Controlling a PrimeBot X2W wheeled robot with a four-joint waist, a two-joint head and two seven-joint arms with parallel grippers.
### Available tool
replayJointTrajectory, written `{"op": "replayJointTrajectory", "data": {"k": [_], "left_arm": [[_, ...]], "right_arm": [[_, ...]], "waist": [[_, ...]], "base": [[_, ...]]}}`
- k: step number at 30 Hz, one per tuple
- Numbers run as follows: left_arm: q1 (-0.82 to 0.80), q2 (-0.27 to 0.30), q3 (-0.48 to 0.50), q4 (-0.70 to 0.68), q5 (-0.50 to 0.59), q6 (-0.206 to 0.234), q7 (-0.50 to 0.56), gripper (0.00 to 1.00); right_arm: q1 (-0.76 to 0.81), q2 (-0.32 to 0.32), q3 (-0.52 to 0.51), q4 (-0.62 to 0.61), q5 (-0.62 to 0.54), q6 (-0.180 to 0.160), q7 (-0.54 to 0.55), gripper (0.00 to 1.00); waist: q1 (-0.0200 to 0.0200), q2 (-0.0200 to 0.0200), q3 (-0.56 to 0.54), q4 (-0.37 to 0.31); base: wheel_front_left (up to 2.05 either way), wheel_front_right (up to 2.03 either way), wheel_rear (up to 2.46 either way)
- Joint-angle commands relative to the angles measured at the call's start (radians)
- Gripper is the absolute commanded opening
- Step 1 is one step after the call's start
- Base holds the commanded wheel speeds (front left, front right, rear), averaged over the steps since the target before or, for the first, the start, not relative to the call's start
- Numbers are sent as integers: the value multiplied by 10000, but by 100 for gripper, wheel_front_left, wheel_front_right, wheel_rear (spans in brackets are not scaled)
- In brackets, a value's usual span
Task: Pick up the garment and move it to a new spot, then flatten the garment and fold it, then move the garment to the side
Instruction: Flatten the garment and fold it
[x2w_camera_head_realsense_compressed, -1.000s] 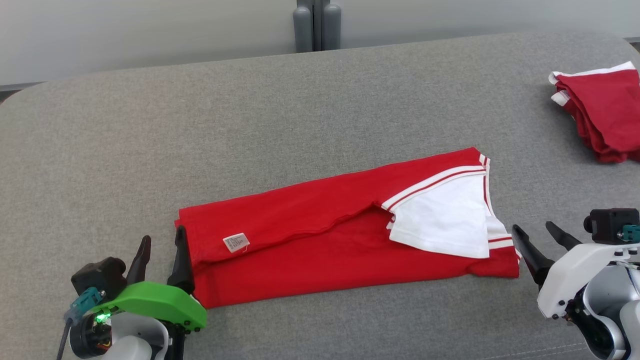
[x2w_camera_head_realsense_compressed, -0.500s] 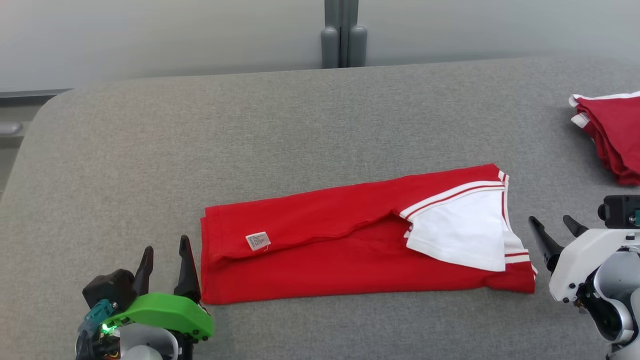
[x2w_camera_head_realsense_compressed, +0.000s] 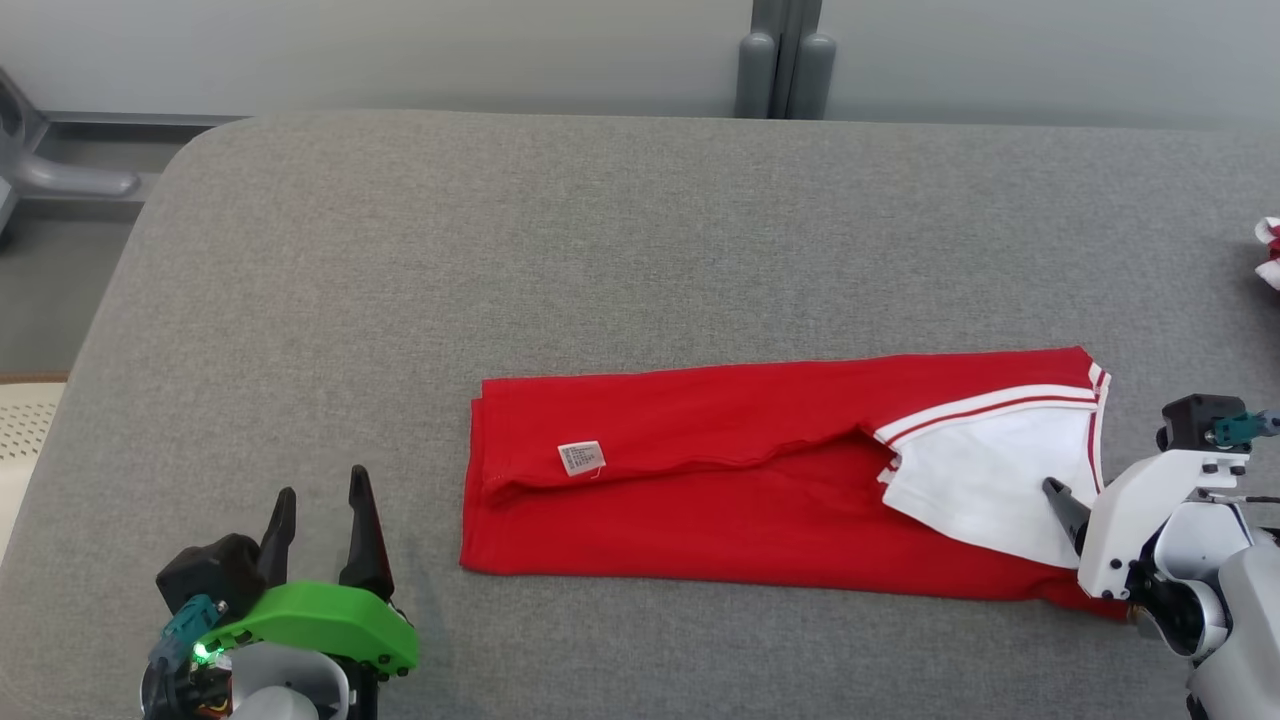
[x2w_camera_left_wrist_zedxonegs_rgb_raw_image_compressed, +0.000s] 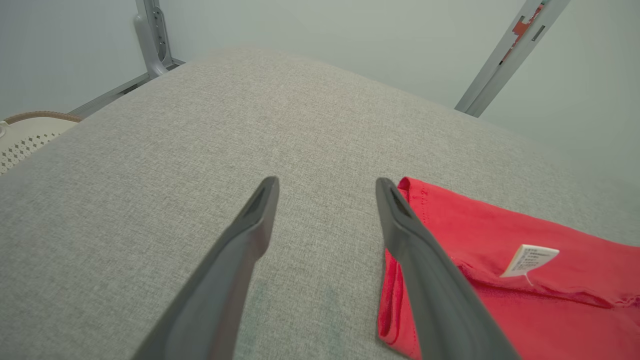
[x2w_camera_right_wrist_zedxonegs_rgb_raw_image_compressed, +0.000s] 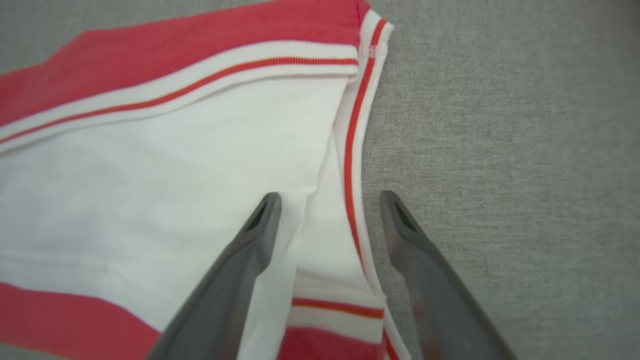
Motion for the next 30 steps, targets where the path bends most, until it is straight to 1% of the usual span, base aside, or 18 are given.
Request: {"op": "replayJointTrajectory", "data": {"k": [1,5,6,7,9,13,17,22,24,27,30], "left_arm": [[-124,83,29,-23,32,56,7,100],[-144,136,54,-60,39,96,9,100],[-138,151,61,-69,36,113,10,100],[-131,167,72,-83,37,126,12,100],[-134,175,40,-113,64,148,39,100],[-127,175,-24,-161,76,182,54,100],[-74,139,-84,-190,85,183,95,100],[-139,56,-207,-208,113,159,131,100],[-162,26,-239,-181,128,175,139,100],[-157,-17,-268,-135,114,178,132,100],[-190,-53,-306,-48,86,127,146,100]], "right_arm": [[-158,5,100,247,37,-13,-40,100],[-347,77,565,861,126,-10,-119,100],[-409,105,658,954,148,-7,-144,49],[-491,135,759,1053,168,-7,-198,31],[-627,128,942,1182,219,-7,-321,0],[-883,-93,1075,1344,245,-19,-729,0],[-1055,-324,978,1380,339,-19,-1041,0],[-806,-924,729,1148,333,-18,-1097,0],[-701,-1043,583,981,331,-18,-1053,0],[-625,-1050,352,652,363,-16,-1057,0],[-502,-798,315,170,408,-16,-1136,0]], "waist": [[1,0,64,126],[1,0,82,136],[1,0,79,113],[1,0,75,72],[1,0,53,-30],[1,0,-66,-303],[1,0,-226,-676],[1,0,-298,-1096],[1,0,-304,-1237],[1,0,-313,-1384],[1,0,-370,-1430]], "base": [[0,0,0],[0,0,0],[0,0,0],[0,0,0],[0,0,0],[0,0,0],[0,0,0],[0,0,0],[0,0,0],[0,0,0],[0,0,0]]}}
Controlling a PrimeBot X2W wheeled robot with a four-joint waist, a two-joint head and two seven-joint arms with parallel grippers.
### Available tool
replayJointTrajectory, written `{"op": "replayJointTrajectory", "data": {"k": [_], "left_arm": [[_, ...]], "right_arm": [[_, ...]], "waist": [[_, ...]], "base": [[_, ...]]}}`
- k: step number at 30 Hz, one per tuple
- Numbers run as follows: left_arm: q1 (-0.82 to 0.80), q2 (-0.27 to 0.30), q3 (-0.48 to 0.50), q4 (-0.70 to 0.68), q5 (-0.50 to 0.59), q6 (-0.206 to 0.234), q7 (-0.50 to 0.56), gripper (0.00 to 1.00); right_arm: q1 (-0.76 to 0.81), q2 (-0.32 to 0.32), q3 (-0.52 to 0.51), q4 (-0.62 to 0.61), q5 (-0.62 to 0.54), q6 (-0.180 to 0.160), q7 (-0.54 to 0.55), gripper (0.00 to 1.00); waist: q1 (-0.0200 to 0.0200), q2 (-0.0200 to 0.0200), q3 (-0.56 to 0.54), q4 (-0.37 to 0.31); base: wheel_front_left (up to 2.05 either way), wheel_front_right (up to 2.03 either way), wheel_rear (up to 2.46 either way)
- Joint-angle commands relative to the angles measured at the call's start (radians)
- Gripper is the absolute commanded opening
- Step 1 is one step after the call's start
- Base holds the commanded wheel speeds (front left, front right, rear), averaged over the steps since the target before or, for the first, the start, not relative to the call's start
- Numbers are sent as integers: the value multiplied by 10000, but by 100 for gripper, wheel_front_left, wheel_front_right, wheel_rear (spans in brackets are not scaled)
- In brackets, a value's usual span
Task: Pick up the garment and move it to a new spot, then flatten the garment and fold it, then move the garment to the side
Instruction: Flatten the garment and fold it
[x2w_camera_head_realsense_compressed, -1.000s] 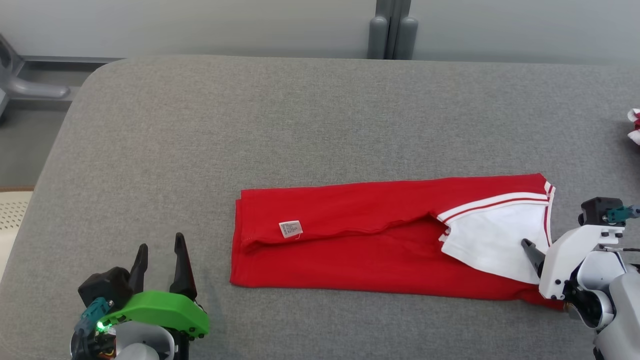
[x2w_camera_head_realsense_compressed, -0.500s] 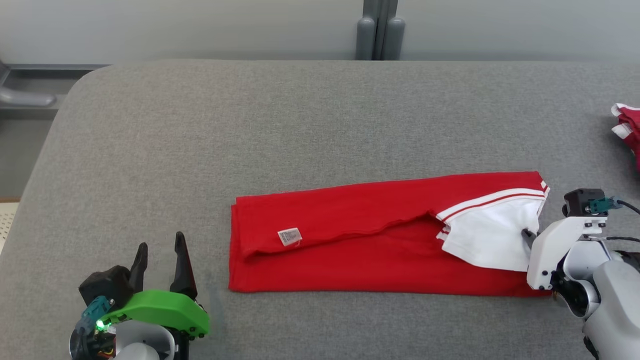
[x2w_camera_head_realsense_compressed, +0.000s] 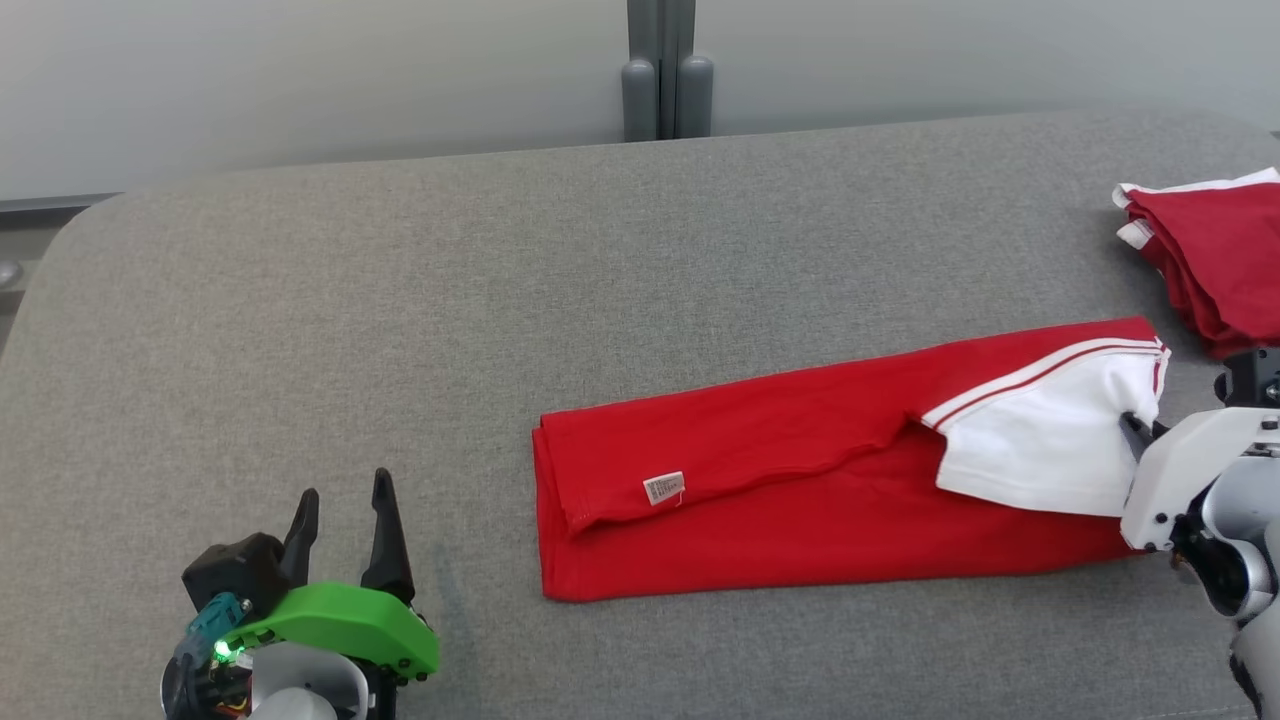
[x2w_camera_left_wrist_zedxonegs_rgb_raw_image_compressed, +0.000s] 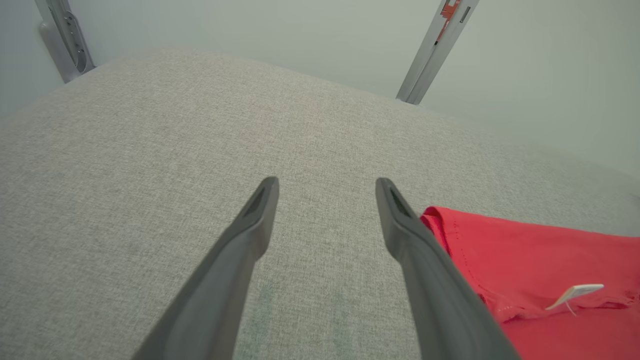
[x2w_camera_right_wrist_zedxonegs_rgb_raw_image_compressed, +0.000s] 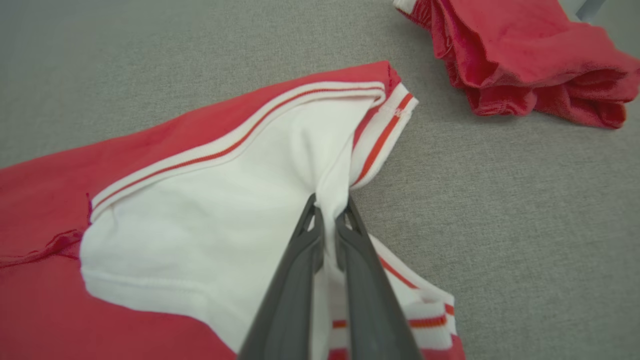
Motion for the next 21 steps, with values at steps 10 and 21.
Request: {"op": "replayJointTrajectory", "data": {"k": [10,21], "left_arm": [[-141,-153,-69,244,-86,-115,-37,100],[-216,-304,-58,433,-160,-243,-104,100]], "right_arm": [[726,558,958,-2579,461,-16,400,0],[559,1661,2816,-4004,830,-16,917,0]], "waist": [[0,0,-512,531],[0,0,-574,1398]], "base": [[0,0,0],[0,0,0]]}}
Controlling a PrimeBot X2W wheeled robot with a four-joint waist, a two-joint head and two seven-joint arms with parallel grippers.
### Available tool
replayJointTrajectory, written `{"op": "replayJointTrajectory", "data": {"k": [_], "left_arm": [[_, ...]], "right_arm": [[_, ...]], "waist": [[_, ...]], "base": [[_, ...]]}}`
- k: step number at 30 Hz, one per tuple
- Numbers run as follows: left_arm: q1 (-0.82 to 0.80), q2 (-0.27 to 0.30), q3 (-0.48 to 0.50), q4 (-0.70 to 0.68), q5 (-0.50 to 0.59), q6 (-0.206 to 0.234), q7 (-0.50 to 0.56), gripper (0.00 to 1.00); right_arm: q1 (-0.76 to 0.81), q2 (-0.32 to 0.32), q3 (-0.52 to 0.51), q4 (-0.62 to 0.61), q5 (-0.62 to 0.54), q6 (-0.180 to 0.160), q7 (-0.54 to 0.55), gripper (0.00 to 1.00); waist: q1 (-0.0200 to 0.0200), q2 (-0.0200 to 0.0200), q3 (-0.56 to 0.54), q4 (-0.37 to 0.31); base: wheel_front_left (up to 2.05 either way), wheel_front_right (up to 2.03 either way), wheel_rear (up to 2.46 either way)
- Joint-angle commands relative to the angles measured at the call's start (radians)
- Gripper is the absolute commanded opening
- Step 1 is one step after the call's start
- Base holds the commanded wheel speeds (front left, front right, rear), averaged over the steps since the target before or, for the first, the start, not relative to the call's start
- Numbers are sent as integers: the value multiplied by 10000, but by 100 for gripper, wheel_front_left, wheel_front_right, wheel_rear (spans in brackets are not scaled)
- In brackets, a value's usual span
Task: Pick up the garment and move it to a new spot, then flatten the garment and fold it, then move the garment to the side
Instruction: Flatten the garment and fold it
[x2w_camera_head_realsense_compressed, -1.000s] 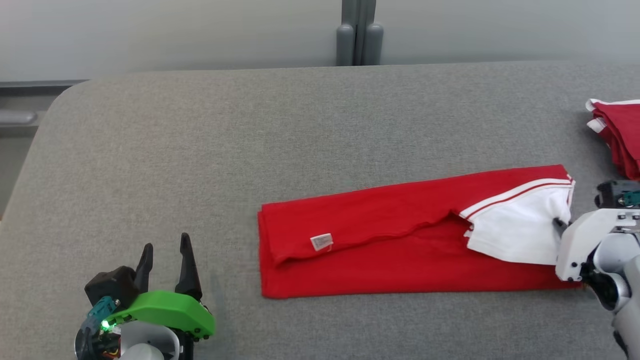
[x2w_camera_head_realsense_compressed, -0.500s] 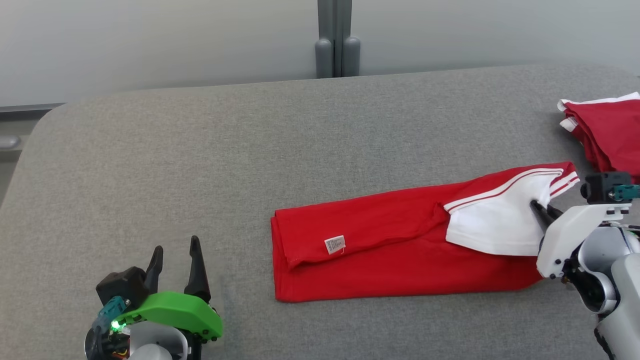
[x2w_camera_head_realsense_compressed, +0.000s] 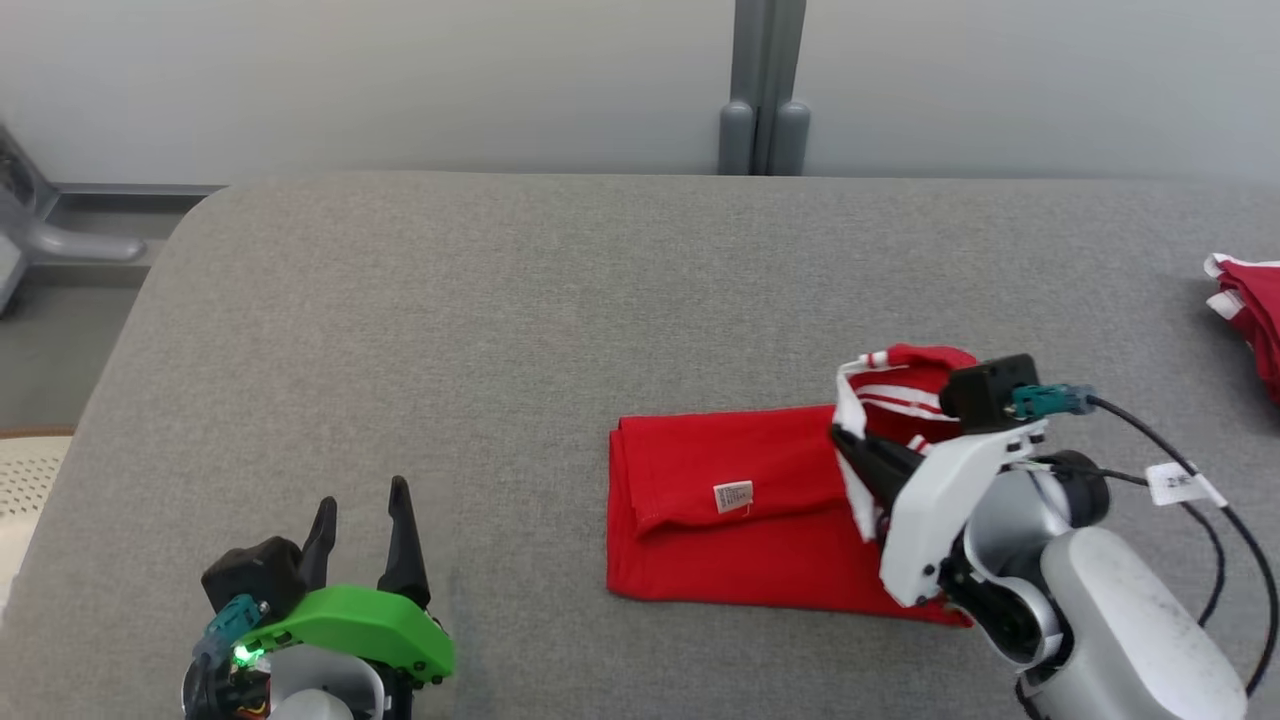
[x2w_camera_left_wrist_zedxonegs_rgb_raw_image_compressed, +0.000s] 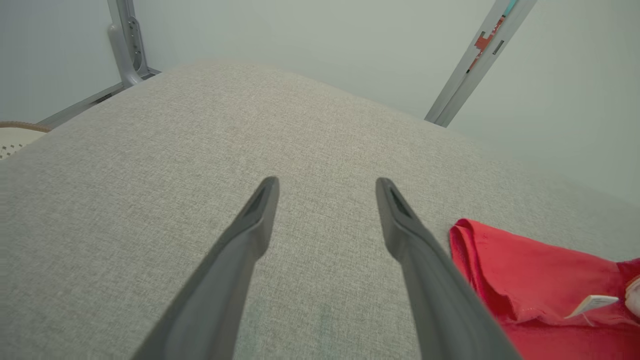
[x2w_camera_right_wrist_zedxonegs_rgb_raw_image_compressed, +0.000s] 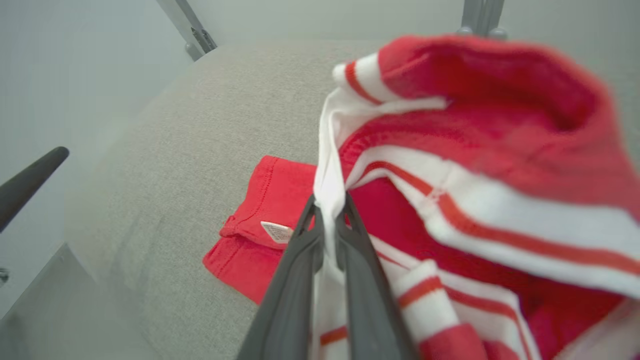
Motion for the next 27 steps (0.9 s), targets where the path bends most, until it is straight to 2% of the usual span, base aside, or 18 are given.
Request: {"op": "replayJointTrajectory", "data": {"k": [1,5,15,16,17,18,19,23,27], "left_arm": [[-200,-42,13,34,-37,-64,-60,100],[-340,-132,-32,76,8,-94,-75,100],[-686,-489,-177,369,83,-283,-129,100],[-708,-503,-159,406,83,-308,-143,100],[-718,-511,-144,436,86,-327,-156,100],[-724,-531,-130,464,95,-344,-167,100],[-727,-549,-125,489,101,-355,-174,100],[-692,-545,-39,586,127,-352,-181,100],[-638,-499,-29,629,157,-375,-185,100]], "right_arm": [[-165,122,216,58,26,-10,39,0],[-561,513,791,547,6,-10,-39,0],[-1607,1284,1536,2726,96,-8,-289,0],[-1695,1345,1593,2974,104,-8,-316,12],[-1761,1397,1654,3144,110,-8,-355,31],[-1834,1449,1704,3321,109,-8,-445,88],[-1891,1494,1781,3438,112,-8,-498,100],[-2076,1605,2172,3559,258,-8,-848,100],[-2206,1633,2511,3183,441,-8,-1205,100]], "waist": [[0,0,12,299],[0,0,125,637],[0,0,468,1263],[0,0,482,1286],[0,0,493,1301],[0,0,500,1311],[0,0,501,1315],[0,0,439,1228],[0,0,285,1014]], "base": [[0,0,0],[0,0,0],[0,0,0],[0,0,0],[0,0,0],[0,0,0],[0,0,0],[0,0,0],[0,0,0]]}}
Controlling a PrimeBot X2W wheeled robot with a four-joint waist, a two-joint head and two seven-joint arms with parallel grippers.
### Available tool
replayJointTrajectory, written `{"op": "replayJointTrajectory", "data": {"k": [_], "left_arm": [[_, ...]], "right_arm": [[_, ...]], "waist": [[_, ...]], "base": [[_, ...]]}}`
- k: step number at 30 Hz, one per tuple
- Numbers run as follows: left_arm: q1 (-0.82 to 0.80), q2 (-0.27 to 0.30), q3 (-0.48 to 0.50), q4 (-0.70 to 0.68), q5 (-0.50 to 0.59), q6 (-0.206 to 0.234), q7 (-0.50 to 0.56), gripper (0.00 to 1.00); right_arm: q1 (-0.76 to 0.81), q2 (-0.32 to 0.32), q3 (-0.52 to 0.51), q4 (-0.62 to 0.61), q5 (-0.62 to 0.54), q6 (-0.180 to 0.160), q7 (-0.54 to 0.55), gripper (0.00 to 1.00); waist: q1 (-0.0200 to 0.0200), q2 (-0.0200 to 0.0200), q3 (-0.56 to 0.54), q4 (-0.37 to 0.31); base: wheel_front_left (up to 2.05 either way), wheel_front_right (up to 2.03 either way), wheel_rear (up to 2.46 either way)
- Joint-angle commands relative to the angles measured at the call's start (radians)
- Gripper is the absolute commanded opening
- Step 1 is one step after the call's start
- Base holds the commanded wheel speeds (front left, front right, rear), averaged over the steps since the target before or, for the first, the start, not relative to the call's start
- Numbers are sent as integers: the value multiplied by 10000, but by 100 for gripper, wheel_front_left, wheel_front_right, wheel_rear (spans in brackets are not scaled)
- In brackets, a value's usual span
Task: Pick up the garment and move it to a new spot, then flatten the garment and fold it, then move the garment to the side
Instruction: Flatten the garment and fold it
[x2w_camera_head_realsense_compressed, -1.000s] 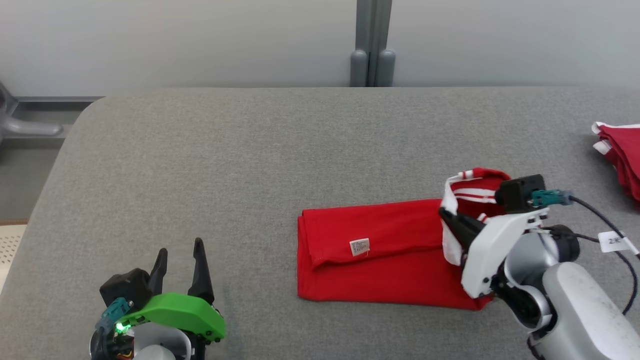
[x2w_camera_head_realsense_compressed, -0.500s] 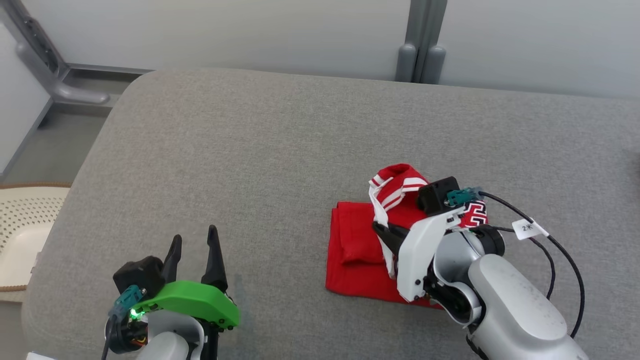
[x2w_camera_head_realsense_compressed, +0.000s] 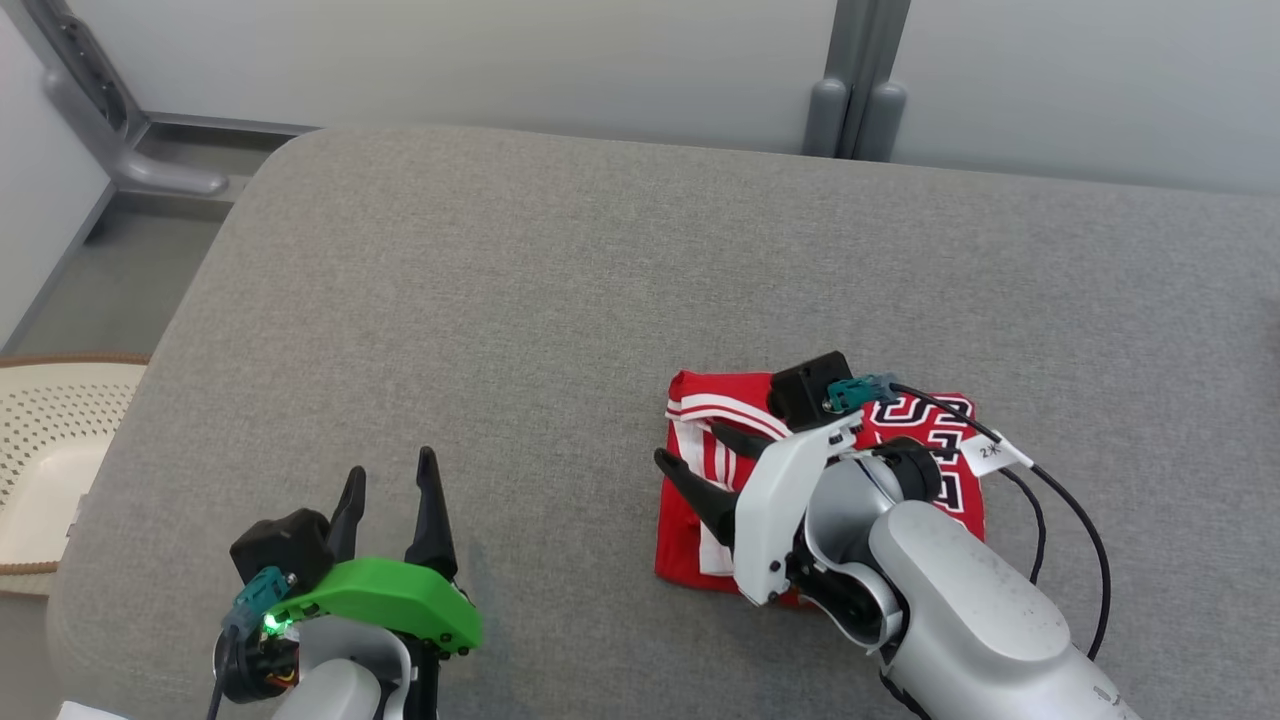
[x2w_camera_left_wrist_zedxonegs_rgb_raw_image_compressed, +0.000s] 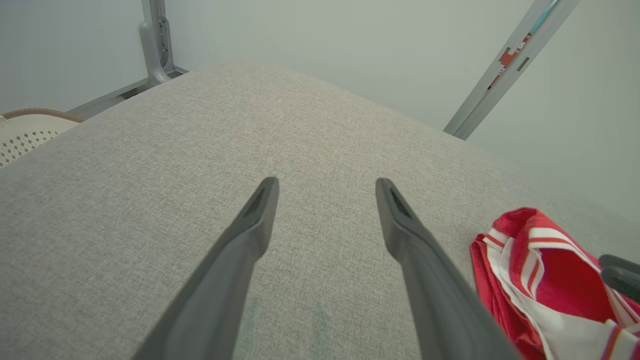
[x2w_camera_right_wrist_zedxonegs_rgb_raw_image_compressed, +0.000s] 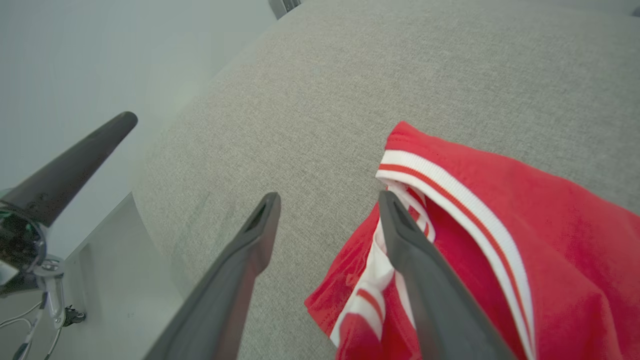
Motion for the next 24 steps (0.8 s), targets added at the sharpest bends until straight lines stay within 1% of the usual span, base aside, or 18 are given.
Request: {"op": "replayJointTrajectory", "data": {"k": [1,4,6,10,15,19,21,24], "left_arm": [[-8,79,29,42,35,-35,-15,100],[61,122,-36,10,90,-37,-8,100],[86,149,-95,-36,150,-26,16,100],[77,164,-207,-155,266,-13,23,100],[-88,78,-443,-317,529,-100,-8,100],[-281,-69,-623,-315,784,-182,-47,100],[-298,-168,-681,-260,952,-265,-68,100],[-214,-310,-634,-143,1179,-372,-100,100]], "right_arm": [[-107,-30,87,-208,109,-6,-161,100],[-118,-176,115,-703,192,-6,-415,100],[-93,-359,-59,-1024,128,-6,-642,100],[130,-608,-701,-1533,-276,-6,-1214,100],[551,-916,-1937,-2002,-1353,-6,-2096,100],[1224,-1008,-2929,-2243,-2285,-6,-2796,100],[1619,-1010,-3434,-2245,-2726,-6,-3058,100],[2272,-835,-4156,-2280,-3362,-6,-3519,100]], "waist": [[0,0,-154,-176],[0,0,-301,-375],[0,0,-394,-519],[0,0,-561,-785],[0,0,-696,-1092],[0,0,-782,-1280],[0,0,-822,-1361],[0,0,-891,-1462]], "base": [[0,0,0],[0,0,0],[0,0,0],[0,0,0],[0,0,0],[0,0,0],[0,0,0],[0,0,0]]}}
